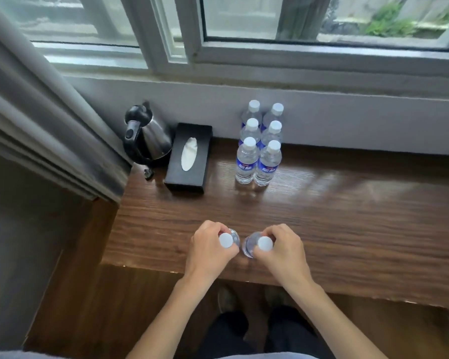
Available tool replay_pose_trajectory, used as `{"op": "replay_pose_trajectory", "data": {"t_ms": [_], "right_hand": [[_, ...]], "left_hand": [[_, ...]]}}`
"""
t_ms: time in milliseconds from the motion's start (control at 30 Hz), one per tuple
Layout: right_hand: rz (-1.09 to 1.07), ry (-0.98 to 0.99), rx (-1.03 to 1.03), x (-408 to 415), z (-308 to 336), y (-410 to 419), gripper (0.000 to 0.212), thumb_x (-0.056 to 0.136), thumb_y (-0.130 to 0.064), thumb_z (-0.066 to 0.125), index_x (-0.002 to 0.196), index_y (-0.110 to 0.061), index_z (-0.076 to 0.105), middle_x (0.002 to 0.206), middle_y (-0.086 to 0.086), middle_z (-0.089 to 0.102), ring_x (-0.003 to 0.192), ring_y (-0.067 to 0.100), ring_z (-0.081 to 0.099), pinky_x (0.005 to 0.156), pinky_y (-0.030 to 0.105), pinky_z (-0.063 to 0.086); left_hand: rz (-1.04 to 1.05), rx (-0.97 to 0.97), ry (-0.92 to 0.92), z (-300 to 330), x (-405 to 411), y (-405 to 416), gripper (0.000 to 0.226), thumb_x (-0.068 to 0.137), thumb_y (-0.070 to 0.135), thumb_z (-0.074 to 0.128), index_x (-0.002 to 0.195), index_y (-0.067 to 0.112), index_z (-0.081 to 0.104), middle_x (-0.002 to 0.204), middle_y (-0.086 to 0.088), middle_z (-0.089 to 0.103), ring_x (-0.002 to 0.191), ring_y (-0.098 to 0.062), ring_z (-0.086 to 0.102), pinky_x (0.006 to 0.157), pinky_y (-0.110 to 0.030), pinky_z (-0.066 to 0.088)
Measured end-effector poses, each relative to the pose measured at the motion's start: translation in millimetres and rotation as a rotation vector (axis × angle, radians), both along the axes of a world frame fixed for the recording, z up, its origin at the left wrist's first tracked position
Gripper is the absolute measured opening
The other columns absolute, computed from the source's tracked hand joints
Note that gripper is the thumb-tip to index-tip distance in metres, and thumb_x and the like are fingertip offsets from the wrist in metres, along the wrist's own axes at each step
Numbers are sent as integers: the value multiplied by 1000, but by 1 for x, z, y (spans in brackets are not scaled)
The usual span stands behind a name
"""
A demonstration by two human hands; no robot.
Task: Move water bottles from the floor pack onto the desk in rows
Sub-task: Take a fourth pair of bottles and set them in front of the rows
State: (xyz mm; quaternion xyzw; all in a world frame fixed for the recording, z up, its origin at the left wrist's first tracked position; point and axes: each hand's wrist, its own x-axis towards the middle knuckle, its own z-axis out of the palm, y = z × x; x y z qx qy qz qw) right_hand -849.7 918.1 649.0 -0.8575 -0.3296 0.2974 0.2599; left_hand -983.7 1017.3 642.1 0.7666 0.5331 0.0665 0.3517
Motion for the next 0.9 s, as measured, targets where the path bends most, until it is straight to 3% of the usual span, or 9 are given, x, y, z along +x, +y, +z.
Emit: {"op": "replay_pose_trajectory", "data": {"t_ms": [133,300,467,533,667,767,900], "right_hand": [[-83,-27,-3,3,-6,2,16,69,-25,73,80,-23,63,87,-8,57,79,11,55,66,21,38],[-121,-39,-18,5,-8,5,14,70,-24,71,79,-25,60,88,-9,56,80,11,54,60,15,34],[-111,-70,-26,4,-11,6,19,74,-23,71,92,-19,66,96,-5,58,84,15,56,67,22,38],[-98,-117,-10,4,-15,4,22,76,-24,72,97,-18,67,97,-4,57,83,15,57,67,22,38],[-18,-266,19,10,-24,-1,25,77,-30,71,99,-20,68,96,-6,58,91,15,56,66,25,39],[23,-311,57,11,-29,-5,25,76,-31,73,98,-21,67,94,-8,57,92,14,53,63,25,41],[41,-303,150,12,-39,-9,25,76,-32,75,97,-22,67,93,-8,54,90,13,50,63,27,45]], "left_hand": [[-94,-41,3,-4,12,16,24,67,23,79,89,20,69,97,7,63,87,-13,58,74,-26,47],[-160,-69,-14,-5,20,17,20,66,26,79,82,27,65,92,10,60,83,-11,57,69,-24,43],[-141,-55,-76,-8,18,13,21,68,24,78,78,31,61,90,10,60,81,-11,58,69,-27,47],[-156,1,-68,-14,16,10,19,71,28,76,82,31,61,93,12,58,85,-10,57,68,-30,50],[-196,159,-84,-36,12,-2,21,77,26,71,97,25,63,101,8,51,97,-11,46,73,-23,41],[-162,138,-191,-47,10,-10,25,80,21,72,102,21,61,106,6,51,100,-10,47,82,-25,45],[-80,78,-311,-56,11,-17,33,81,18,75,109,20,57,108,11,53,97,-1,51,81,-4,39]]}}
